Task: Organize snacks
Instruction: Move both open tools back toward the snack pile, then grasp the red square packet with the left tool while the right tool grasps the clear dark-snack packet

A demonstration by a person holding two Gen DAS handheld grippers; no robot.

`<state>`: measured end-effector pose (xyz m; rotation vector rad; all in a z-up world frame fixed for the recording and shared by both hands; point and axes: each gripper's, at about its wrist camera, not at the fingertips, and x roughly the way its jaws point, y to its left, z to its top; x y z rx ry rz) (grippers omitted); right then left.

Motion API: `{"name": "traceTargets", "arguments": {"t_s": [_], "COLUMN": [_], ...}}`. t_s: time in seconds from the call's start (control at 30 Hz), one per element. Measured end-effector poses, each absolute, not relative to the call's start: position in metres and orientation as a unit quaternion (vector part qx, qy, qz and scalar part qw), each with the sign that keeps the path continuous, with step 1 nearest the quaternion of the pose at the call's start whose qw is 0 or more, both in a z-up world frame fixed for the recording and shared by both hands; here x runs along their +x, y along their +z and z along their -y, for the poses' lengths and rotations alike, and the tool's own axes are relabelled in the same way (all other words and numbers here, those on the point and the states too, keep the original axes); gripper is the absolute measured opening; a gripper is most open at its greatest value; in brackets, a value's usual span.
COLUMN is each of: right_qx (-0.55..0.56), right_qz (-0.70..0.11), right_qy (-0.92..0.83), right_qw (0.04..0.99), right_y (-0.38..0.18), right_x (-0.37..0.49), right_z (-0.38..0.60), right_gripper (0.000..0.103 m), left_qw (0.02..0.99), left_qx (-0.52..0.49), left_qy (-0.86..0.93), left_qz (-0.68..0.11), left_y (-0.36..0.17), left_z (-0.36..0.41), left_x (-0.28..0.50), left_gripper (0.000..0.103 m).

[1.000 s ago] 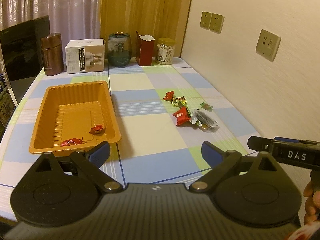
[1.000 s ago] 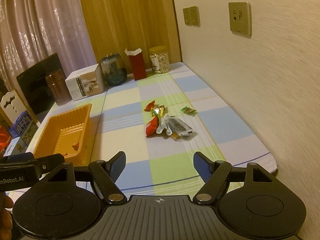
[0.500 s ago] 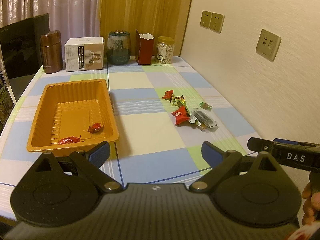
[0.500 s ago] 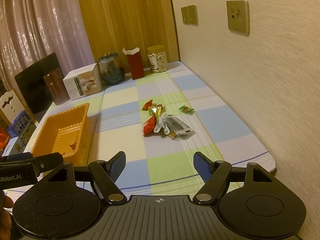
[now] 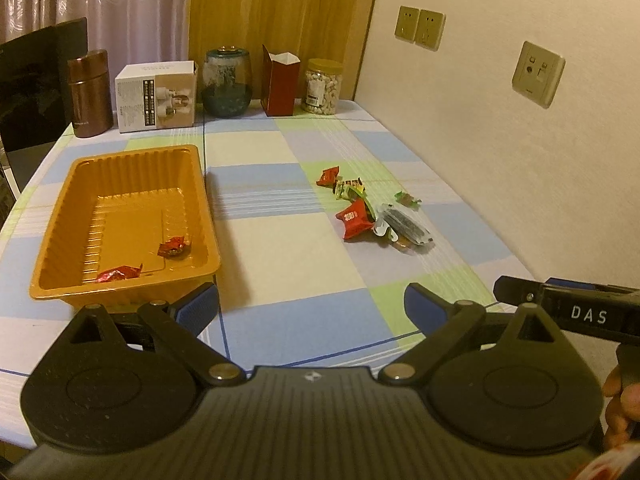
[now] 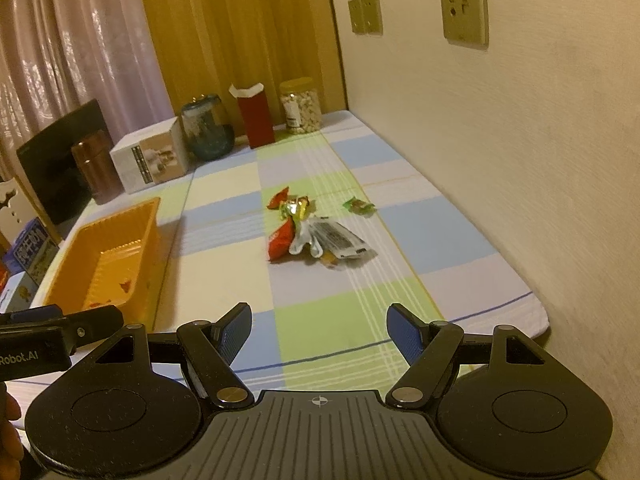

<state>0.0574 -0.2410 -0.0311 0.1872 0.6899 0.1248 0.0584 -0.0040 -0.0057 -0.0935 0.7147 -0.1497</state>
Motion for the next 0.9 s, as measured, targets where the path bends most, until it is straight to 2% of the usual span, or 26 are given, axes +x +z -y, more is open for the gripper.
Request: {"name": "traceTargets", "arguments": {"t_s": [0.47, 0.9], "right_qx": [0.096, 0.082], "right_qz": [-0.355, -0.344], "right_qy": [0.041, 0.062], "right_qw": [0.929, 0.933], "right_y": [-0.053, -0.073], "right_x": [0.089, 0.148], "right_z": [0.26, 0.278], "right_gripper": [0.074, 0.074], "left_qw": [0.932, 0.923], "left_qx": [-0.043, -0.035], "left_qy": [-0.089, -0.091], "left_qz": [-0.348, -0.371], "left_y": [-0.023, -0.053], "left_z": [0.024, 0.042], "left_x": [0.098, 0.172], "left_gripper": [0.099, 0.099]}}
